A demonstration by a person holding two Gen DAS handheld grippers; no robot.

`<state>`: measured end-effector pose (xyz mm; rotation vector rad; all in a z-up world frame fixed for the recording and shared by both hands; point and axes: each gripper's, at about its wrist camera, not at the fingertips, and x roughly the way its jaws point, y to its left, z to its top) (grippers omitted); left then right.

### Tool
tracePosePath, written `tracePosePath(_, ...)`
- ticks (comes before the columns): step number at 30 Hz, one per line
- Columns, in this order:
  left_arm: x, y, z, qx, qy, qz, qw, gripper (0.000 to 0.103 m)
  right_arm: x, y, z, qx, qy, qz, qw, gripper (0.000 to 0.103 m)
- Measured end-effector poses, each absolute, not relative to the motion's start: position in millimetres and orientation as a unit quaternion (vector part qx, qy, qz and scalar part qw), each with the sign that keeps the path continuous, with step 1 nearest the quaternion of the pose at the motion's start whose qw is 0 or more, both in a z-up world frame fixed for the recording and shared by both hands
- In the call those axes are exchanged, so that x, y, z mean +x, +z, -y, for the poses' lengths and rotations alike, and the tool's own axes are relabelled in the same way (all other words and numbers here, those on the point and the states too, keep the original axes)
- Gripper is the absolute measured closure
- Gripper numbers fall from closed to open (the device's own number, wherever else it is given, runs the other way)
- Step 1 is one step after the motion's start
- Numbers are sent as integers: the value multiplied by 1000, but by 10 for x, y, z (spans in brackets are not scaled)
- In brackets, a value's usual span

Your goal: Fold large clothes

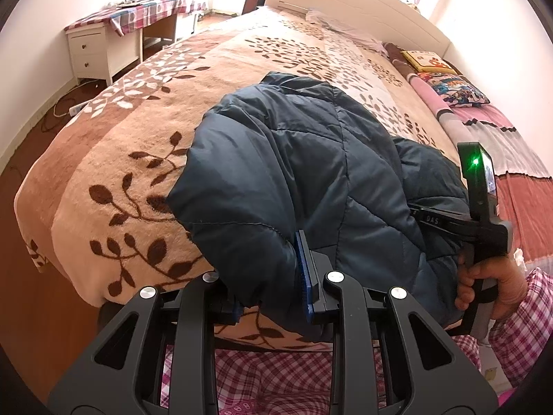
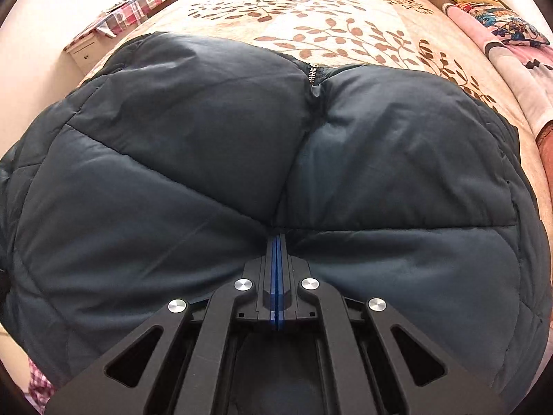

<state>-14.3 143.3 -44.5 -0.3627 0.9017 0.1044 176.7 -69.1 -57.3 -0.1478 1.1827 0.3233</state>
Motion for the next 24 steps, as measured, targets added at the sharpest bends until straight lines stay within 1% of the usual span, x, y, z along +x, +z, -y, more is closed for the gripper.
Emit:
tracePosePath(13, -135, -423, -1429, -176, 51, -434, 882, 79, 1687, -520, 612, -91, 136, -533, 830, 102)
tracePosePath(17, -137, -406, -1453, -184, 49, -434, 881, 79, 1665, -256, 779, -33, 154, -526, 836, 102)
tracePosePath(21, -146, -388, -1449, -185, 48, -430, 883, 80, 1436, 69, 958, 14, 195, -514, 835, 102)
tracePosePath(24, -154, -386, -1456, -187, 47, -429, 883, 79, 1195, 81, 977, 24, 219, -532, 818, 102)
